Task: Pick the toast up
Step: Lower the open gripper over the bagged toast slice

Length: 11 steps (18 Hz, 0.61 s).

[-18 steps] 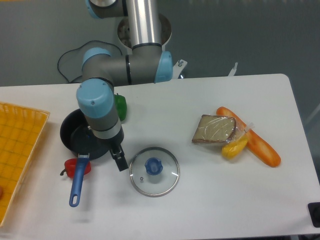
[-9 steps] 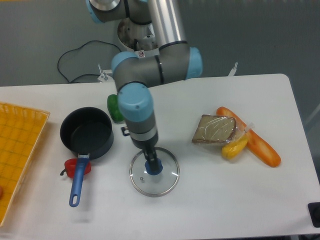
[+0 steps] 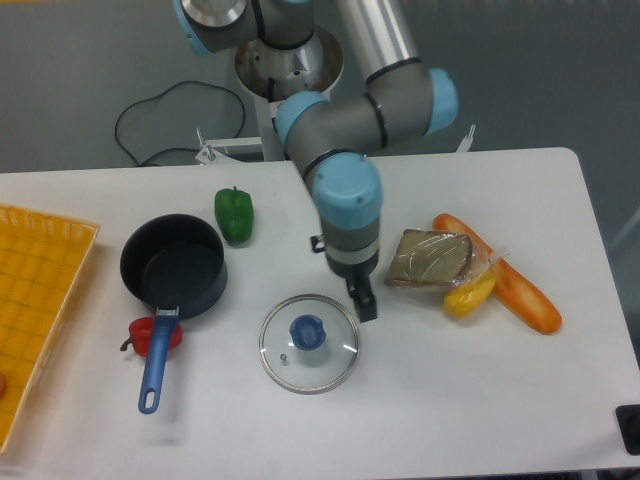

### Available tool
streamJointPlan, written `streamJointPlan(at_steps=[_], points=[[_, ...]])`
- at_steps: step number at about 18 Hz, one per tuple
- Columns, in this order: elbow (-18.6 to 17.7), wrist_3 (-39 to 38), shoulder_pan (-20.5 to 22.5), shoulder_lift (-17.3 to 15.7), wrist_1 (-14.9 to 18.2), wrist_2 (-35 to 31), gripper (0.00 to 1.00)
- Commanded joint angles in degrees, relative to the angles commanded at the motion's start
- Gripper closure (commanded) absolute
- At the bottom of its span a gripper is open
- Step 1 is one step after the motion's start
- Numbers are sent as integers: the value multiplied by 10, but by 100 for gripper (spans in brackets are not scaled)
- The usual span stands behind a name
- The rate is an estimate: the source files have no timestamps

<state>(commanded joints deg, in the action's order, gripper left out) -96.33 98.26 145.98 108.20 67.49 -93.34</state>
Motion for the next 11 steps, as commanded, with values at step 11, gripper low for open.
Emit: streamJointPlan(at_steps=[11], points=[[18, -44, 90, -11, 20, -11, 0]])
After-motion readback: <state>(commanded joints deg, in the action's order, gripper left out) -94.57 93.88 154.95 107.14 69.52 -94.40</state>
